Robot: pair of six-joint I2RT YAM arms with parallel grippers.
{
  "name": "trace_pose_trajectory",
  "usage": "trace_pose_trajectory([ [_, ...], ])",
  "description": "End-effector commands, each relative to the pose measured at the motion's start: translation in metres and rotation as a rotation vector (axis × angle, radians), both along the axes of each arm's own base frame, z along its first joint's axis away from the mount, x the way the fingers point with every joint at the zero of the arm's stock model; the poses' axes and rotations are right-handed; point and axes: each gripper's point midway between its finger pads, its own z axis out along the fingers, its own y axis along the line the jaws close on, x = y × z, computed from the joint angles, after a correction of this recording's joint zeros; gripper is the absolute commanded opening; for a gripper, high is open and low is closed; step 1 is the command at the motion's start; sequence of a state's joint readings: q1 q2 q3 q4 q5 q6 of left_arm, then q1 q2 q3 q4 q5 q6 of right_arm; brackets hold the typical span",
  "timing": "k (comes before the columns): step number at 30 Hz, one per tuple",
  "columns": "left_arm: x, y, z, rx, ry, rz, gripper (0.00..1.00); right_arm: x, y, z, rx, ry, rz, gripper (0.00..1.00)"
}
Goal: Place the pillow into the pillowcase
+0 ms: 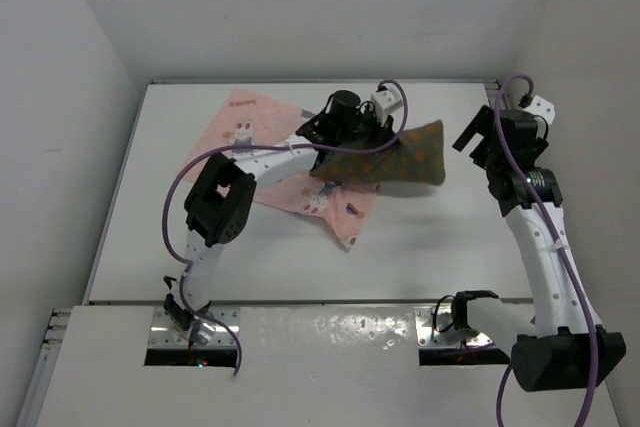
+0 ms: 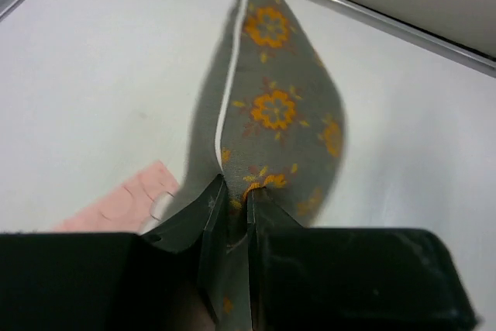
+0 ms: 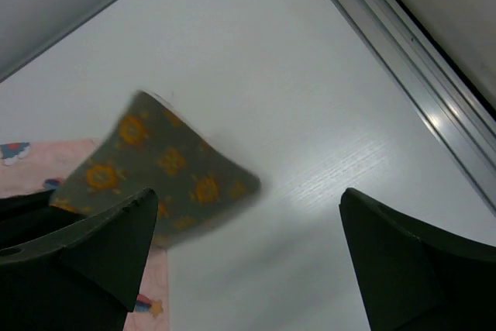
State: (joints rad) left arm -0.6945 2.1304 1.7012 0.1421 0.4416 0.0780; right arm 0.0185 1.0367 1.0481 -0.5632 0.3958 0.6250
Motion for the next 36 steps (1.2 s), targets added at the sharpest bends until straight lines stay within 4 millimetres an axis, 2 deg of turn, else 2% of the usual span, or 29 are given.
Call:
trace_pose_trajectory([
  [1,-0.022,-0.026,0.159,-0.283,-0.393,-0.131,0.0,0.017,0.004,0.034,-0.061,-0.07,0.079,0.99],
  [2,-0.021,-0.028,0.157,-0.274,-0.406,-0.133,0.0,0.019,0.004,0.044,-0.068,-0.083,0.086,0.99],
  [5,-0.025,-0.032,0.162,-0.281,-0.421,-0.162,0.0,0.023,0.012,0.052,-0.066,-0.08,0.146,0.99],
  [7,-0.037,-0.039,0.166,-0.303,-0.424,-0.225,0.0,0.024,0.022,0.06,-0.058,-0.112,0.204,0.99],
  [11,-0.067,-0.05,0.175,-0.348,-0.461,-0.375,0.0,0.023,0.026,0.072,-0.049,-0.155,0.224,0.99],
  [12,-0.076,-0.051,0.173,-0.35,-0.464,-0.427,0.12,0.022,0.027,0.073,-0.047,-0.16,0.226,0.99],
  [14,-0.074,-0.051,0.168,-0.34,-0.438,-0.419,0.56,0.024,0.029,0.066,-0.048,-0.145,0.246,0.99],
  [15,-0.065,-0.047,0.165,-0.336,-0.388,-0.363,0.99,0.026,0.03,0.061,-0.043,-0.127,0.254,0.99],
  [18,-0.024,-0.021,0.163,-0.309,-0.296,-0.175,1.0,0.03,0.033,0.043,-0.027,-0.047,0.282,0.99],
  [19,-0.016,-0.009,0.174,-0.298,-0.302,-0.13,1.0,0.034,0.034,0.035,-0.021,-0.013,0.289,0.99],
  [20,0.002,0.009,0.175,-0.271,-0.302,-0.064,1.0,0.035,0.037,0.031,-0.023,0.004,0.32,0.99],
  [22,0.025,0.04,0.172,-0.191,-0.282,0.071,1.0,0.041,0.04,0.019,-0.02,0.039,0.346,0.99],
  [23,0.04,0.063,0.171,-0.163,-0.283,0.137,1.0,0.044,0.045,0.014,-0.014,0.048,0.383,0.98],
  [24,0.049,0.086,0.171,-0.121,-0.275,0.227,1.0,0.047,0.05,0.008,-0.006,0.061,0.411,0.93],
  [25,0.061,0.111,0.158,-0.081,-0.253,0.284,0.91,0.051,0.058,0.001,0.002,0.075,0.456,0.83],
  [26,0.064,0.126,0.145,-0.024,-0.243,0.3,0.12,0.056,0.069,-0.016,0.007,0.119,0.527,0.58],
  [27,0.062,0.144,0.134,0.03,-0.211,0.32,0.0,0.059,0.075,-0.027,0.002,0.151,0.559,0.44],
  [28,0.064,0.165,0.108,0.091,-0.167,0.338,0.0,0.06,0.086,-0.037,-0.02,0.183,0.609,0.37],
  [29,0.061,0.177,0.094,0.135,-0.144,0.342,0.0,0.066,0.092,-0.058,-0.023,0.245,0.627,0.35],
  [30,0.056,0.193,0.081,0.191,-0.124,0.36,0.0,0.069,0.093,-0.068,-0.045,0.278,0.624,0.54],
  [31,0.05,0.211,0.048,0.254,-0.065,0.376,0.0,0.073,0.105,-0.072,-0.055,0.291,0.662,0.72],
  [32,0.046,0.223,0.032,0.303,-0.042,0.389,0.05,0.078,0.108,-0.091,-0.081,0.344,0.676,0.84],
  [33,0.039,0.241,0.005,0.359,0.0,0.414,0.16,0.084,0.111,-0.096,-0.108,0.36,0.683,0.98],
  [34,0.034,0.247,-0.009,0.389,0.013,0.412,0.41,0.09,0.121,-0.101,-0.144,0.359,0.715,0.99],
  [35,0.032,0.254,-0.018,0.424,0.005,0.412,0.53,0.094,0.126,-0.122,-0.161,0.409,0.726,0.99],
  [36,0.023,0.257,-0.04,0.461,0.033,0.395,0.63,0.103,0.123,-0.125,-0.198,0.418,0.698,0.99],
])
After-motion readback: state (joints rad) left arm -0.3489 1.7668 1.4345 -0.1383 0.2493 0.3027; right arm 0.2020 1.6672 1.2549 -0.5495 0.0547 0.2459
